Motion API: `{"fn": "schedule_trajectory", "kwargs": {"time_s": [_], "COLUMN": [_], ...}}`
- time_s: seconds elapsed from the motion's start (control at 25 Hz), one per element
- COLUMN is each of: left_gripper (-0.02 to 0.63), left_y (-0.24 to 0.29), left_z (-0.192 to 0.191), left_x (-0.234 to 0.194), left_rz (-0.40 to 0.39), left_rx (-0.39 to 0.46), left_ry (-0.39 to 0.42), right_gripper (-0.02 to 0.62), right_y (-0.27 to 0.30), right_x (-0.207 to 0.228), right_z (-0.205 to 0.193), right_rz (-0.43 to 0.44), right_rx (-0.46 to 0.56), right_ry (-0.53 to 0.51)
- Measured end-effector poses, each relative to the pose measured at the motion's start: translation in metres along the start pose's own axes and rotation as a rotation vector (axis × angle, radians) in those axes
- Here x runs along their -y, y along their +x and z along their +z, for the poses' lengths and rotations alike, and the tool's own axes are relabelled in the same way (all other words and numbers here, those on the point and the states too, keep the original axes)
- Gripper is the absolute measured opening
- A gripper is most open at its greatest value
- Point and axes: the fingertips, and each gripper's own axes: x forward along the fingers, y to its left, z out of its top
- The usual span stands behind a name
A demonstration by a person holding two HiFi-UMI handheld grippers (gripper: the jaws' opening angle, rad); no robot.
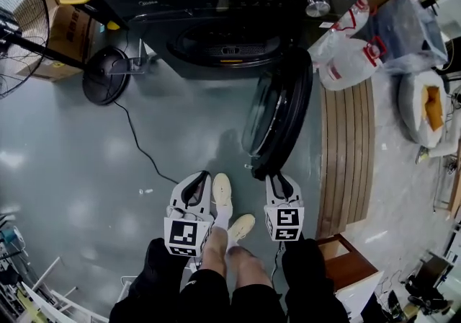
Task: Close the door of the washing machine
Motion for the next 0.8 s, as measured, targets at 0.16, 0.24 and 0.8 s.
{"fn": "schedule_trajectory", "kwargs": {"time_s": [0.16, 0.24, 0.8], "left_gripper": [0.031, 0.031, 0.031], "left_y": [-0.004, -0.004, -0.001], "left_z": [0.005, 0.006, 0.005], "left_x": [-0.015, -0.02, -0.062], "left_rz": [0.028, 0.038, 0.112], "left_rx": [0.005, 0.006, -0.011], "left_ry": [-0.02, -0.027, -0.095], "right_gripper": [0.114, 0.115, 0.124], "right_y": [0.006, 0.009, 0.04], "right_x": [-0.015, -0.021, -0.064], "right_z": [0.006, 0.01, 0.038], "right_rz": [0.022, 0.031, 0.092], "right_rx": [-0.008, -0.01, -0.015], "right_ry": [0.013, 0.018, 0.032]}}
